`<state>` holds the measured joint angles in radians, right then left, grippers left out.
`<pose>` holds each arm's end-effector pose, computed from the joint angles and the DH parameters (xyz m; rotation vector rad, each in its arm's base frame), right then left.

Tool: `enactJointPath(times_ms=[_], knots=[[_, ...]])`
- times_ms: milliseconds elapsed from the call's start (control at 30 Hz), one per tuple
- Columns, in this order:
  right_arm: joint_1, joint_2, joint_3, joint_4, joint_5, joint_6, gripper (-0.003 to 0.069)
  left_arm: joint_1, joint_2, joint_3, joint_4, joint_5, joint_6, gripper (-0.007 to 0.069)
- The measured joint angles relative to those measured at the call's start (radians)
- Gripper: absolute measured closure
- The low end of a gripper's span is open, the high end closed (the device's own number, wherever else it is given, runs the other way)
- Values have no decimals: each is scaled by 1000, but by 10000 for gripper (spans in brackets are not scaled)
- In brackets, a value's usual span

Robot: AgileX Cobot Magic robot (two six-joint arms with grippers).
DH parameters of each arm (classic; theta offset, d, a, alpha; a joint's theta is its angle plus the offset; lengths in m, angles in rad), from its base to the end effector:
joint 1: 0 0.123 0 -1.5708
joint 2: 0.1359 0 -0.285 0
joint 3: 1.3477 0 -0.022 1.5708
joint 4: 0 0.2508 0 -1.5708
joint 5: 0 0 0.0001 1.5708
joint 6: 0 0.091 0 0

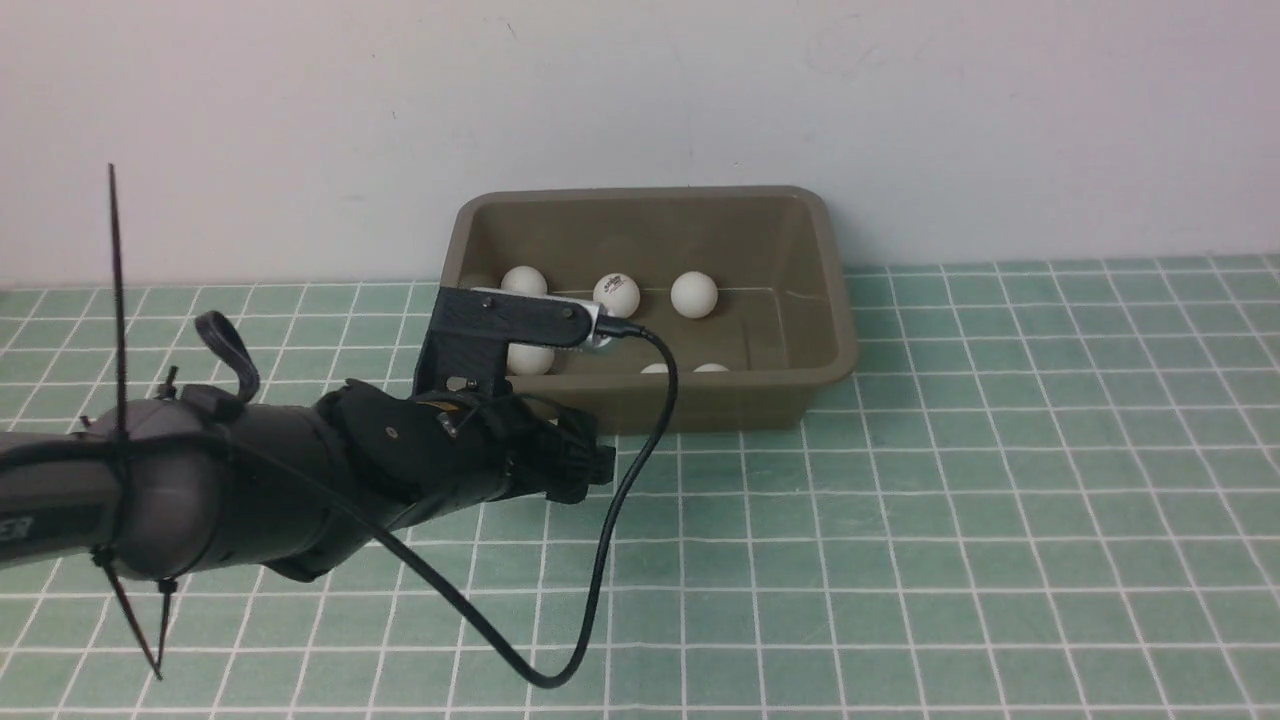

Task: Put the table tennis balls in the box on the green coffee tablecloth.
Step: 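Reach for and grasp a ping pong ball on the table beside the basket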

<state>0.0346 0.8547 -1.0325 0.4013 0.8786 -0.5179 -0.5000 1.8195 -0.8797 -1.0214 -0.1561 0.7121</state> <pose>0.1519 0.0327 0.4012 -0.4786 2.0654 0.1975 0.3157 -0.1588 0.1499 0.1639 2.3401 -0.2442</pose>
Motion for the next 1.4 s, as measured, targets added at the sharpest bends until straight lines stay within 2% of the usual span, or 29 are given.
enactJointPath(times_ms=[1000,1267,1400], knots=[[0,0,0,0,-54,-7,288,0,129,-104,67,-11,-6,48],[0,0,0,0,-54,-25,288,0,167,-104,67,-73,-6,50],[0,0,0,0,-54,-26,288,0,167,-104,67,-111,-6,120]])
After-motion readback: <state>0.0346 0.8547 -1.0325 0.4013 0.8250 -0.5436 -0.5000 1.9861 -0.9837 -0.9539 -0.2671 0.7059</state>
